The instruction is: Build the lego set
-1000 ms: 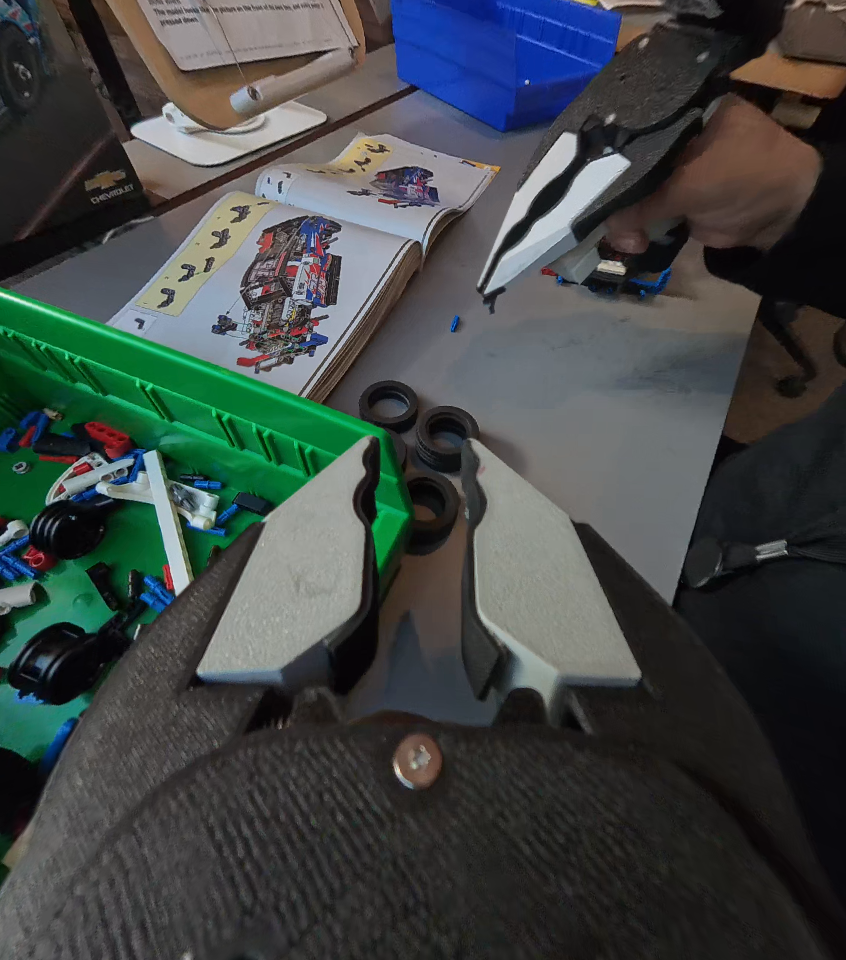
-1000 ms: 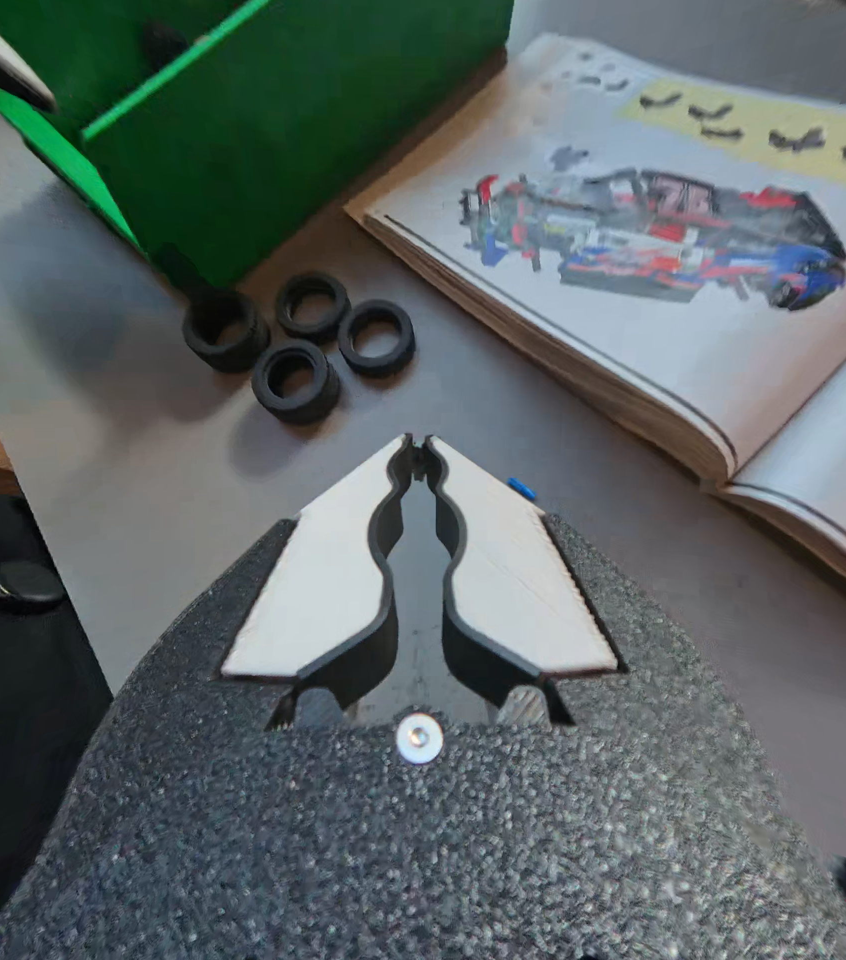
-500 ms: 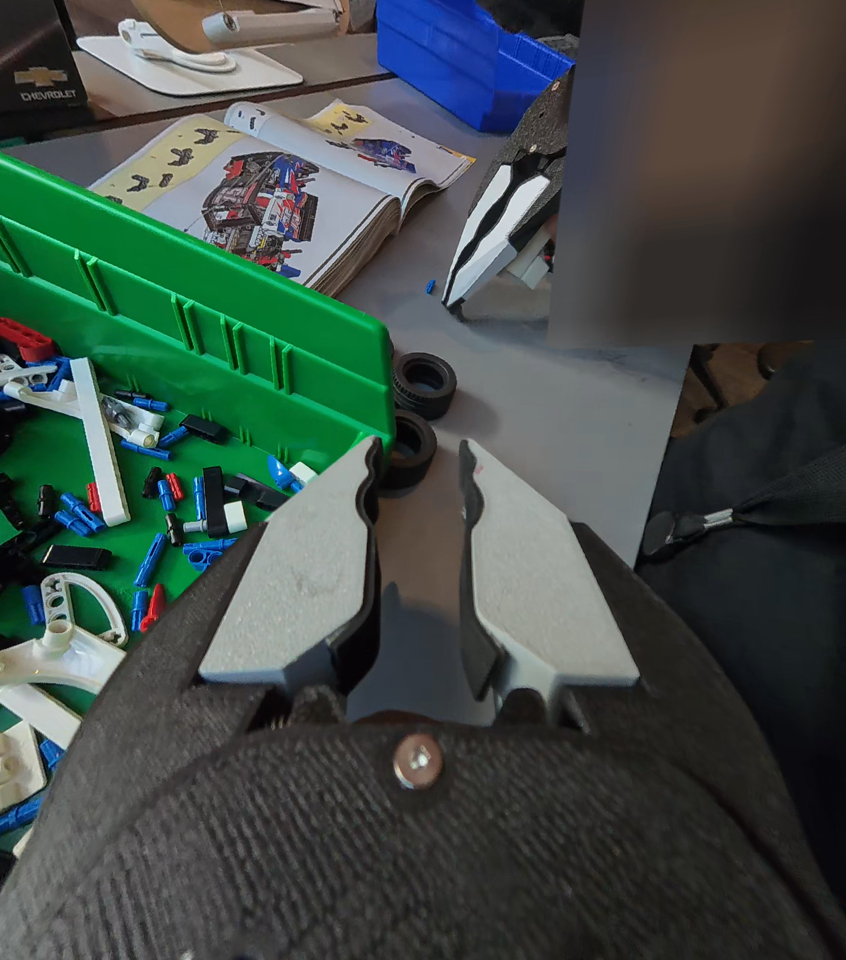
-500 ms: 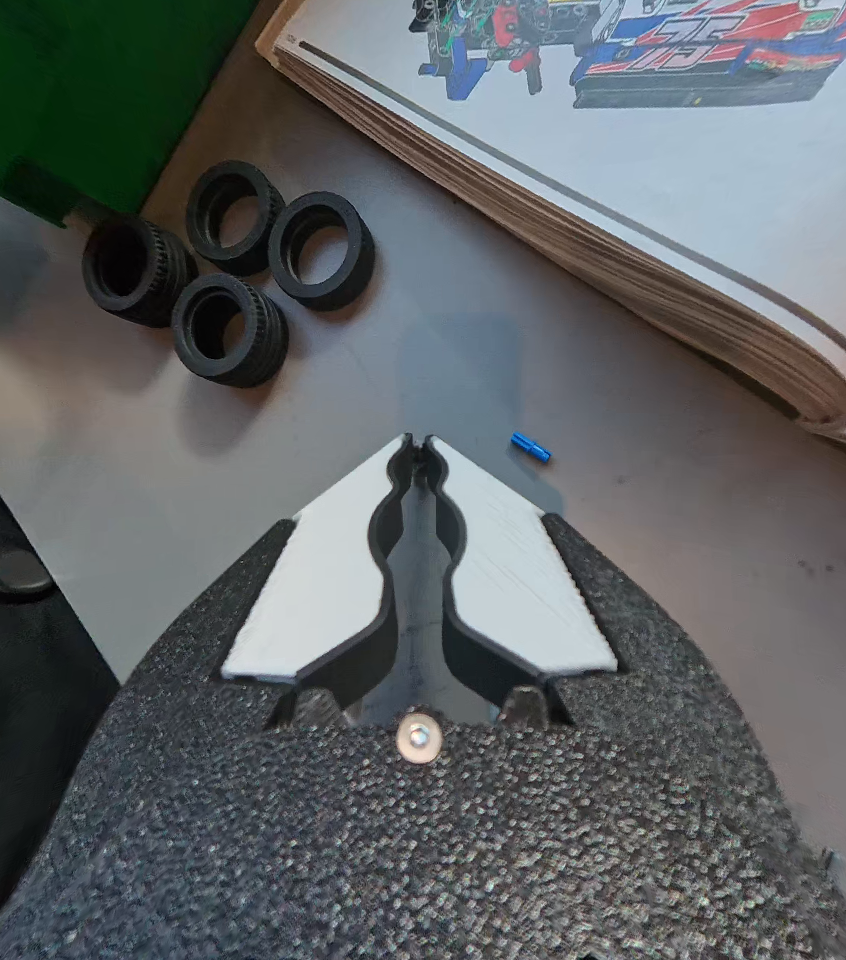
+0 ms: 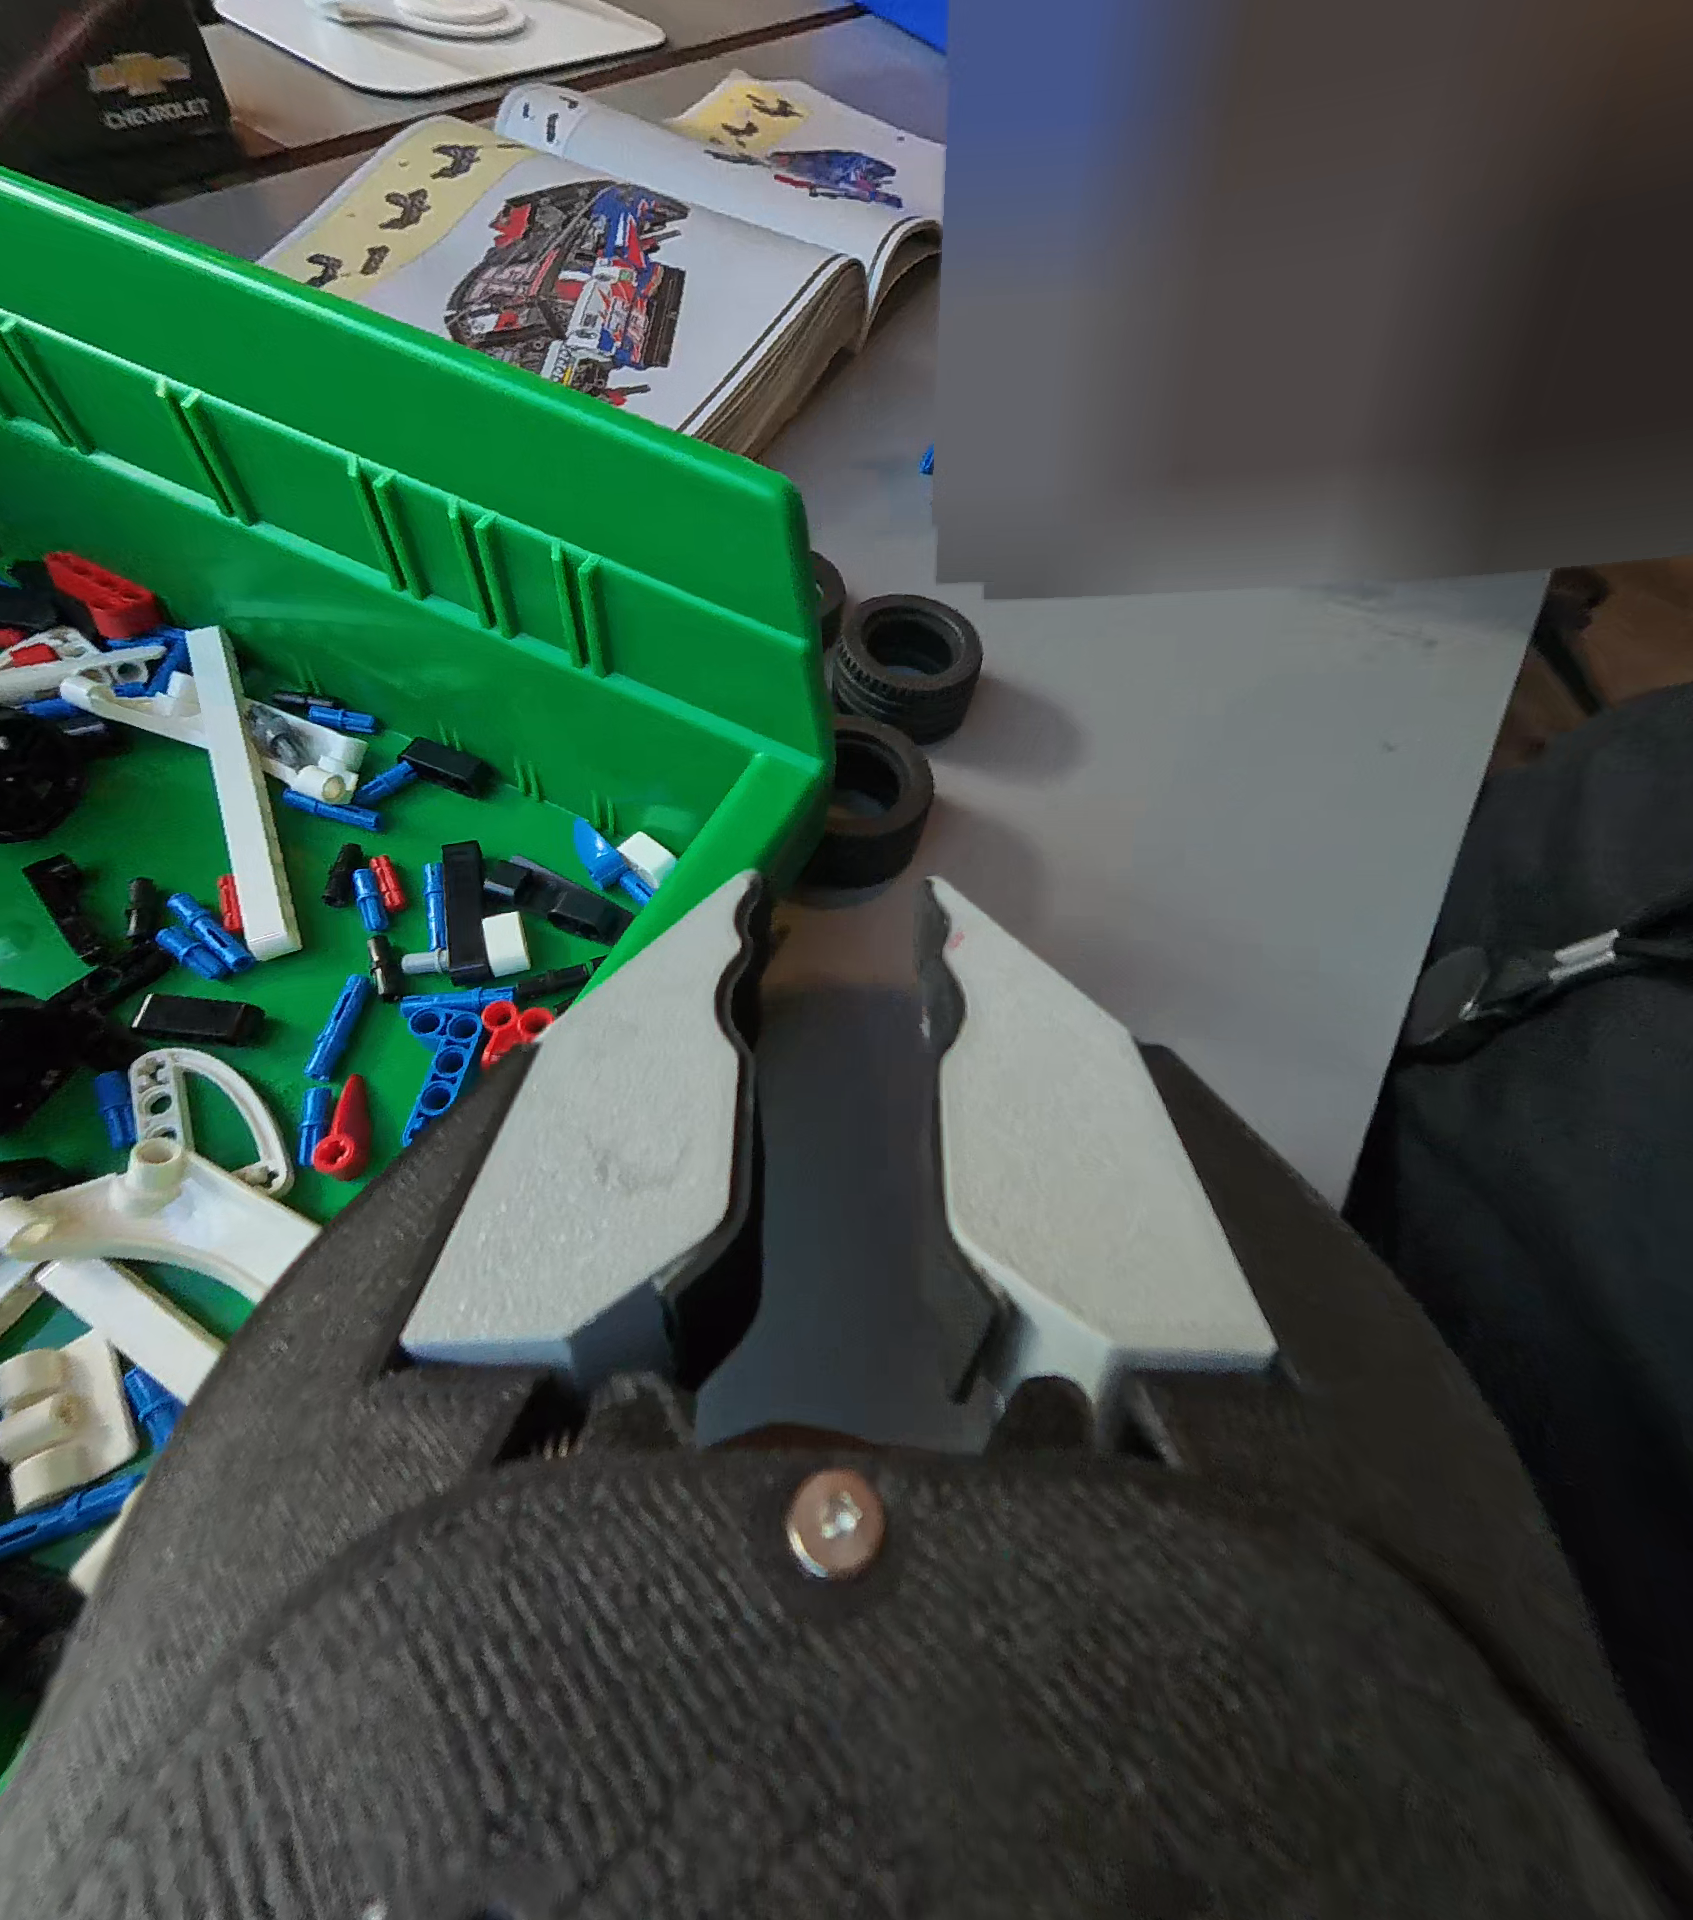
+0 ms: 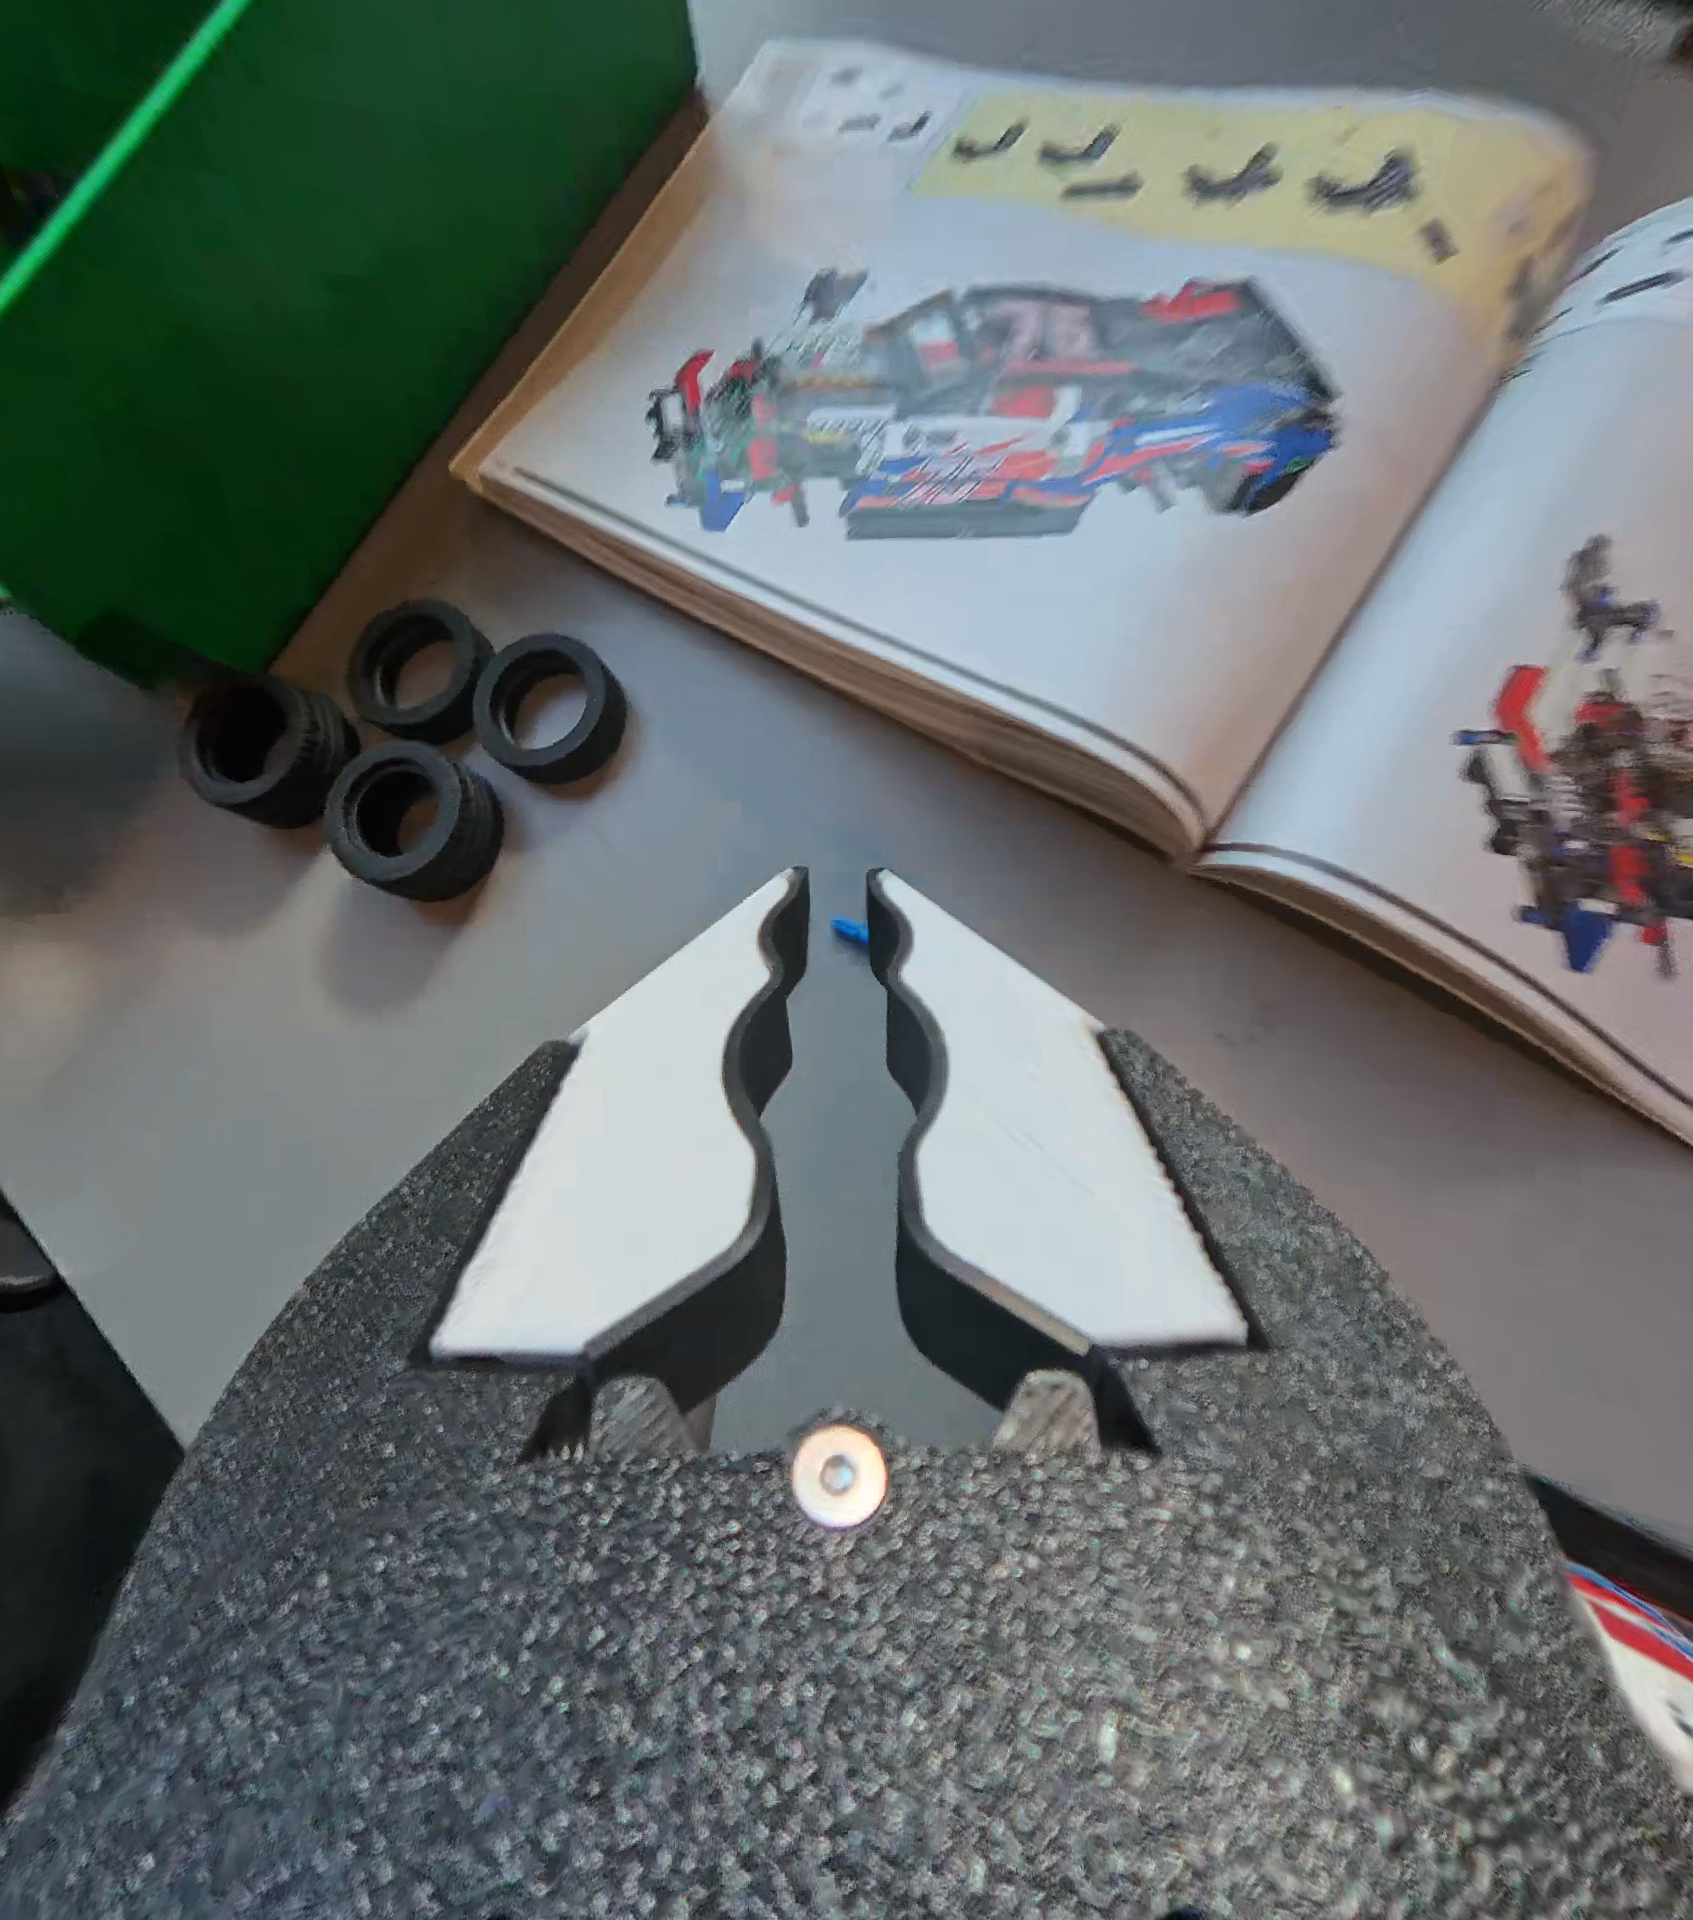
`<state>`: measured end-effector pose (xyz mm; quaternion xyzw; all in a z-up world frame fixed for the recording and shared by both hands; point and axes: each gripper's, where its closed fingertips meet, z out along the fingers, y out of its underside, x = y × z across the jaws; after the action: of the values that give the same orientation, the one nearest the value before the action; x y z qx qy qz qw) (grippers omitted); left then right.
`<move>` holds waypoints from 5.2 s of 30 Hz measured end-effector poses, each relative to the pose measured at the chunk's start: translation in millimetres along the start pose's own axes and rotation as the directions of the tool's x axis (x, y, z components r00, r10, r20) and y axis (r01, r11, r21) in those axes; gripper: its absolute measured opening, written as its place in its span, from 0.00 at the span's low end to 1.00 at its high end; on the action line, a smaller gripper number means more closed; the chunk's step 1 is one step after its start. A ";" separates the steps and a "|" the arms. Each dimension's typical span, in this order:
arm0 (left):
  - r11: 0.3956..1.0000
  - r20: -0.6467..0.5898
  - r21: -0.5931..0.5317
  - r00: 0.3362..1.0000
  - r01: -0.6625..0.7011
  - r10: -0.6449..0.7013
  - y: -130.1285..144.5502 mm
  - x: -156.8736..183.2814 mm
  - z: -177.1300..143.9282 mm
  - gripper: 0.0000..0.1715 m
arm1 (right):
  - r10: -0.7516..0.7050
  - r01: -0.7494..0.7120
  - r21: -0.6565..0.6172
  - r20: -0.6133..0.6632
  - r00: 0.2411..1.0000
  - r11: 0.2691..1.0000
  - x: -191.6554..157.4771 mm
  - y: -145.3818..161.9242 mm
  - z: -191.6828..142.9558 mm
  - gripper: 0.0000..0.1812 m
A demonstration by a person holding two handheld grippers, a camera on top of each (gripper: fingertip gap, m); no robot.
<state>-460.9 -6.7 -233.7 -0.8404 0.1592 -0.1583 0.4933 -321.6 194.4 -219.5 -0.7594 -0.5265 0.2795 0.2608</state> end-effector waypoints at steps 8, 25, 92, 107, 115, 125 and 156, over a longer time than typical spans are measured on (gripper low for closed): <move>0.997 0.058 0.074 0.998 -0.021 0.017 -5.6 7.7 7.0 0.23 | -0.045 -0.001 0.374 0.114 0.992 0.927 -58.8 -18.7 -11.9 0.04; 0.954 0.306 0.298 0.943 0.035 -0.130 -27.2 -33.8 -18.8 0.38 | -0.147 0.090 0.402 0.113 0.983 0.911 -75.2 -4.9 33.4 0.03; 0.629 -0.024 -0.773 0.995 -0.076 0.092 35.5 -107.7 16.5 0.02 | -0.079 -0.030 0.522 0.186 0.979 0.853 -65.9 -15.4 9.9 0.10; 0.701 0.005 -0.676 0.950 -0.227 0.313 10.6 -113.5 18.0 0.02 | -0.093 -0.022 0.549 0.181 0.979 0.835 -67.3 -17.9 5.9 0.10; 0.848 0.076 -0.270 0.868 -0.455 0.490 -77.1 -47.3 27.7 0.02 | -0.213 -0.023 0.523 0.386 0.898 0.852 -128.2 -52.4 9.8 0.10; 0.827 0.115 -0.099 0.820 -0.553 0.561 -117.2 -1.3 18.9 0.01 | -0.321 0.038 0.541 0.440 0.839 0.840 -172.4 -89.2 3.7 0.06; 0.972 0.094 -0.159 0.978 -0.171 0.187 -84.7 8.2 55.9 0.07 | -0.337 0.353 0.097 -0.144 0.930 0.931 -55.9 47.2 27.8 0.02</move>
<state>-420.4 72.6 -184.2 -0.8646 0.2187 -0.0547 0.4490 -326.3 129.8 -263.4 -0.6536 -0.6165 0.2127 0.3841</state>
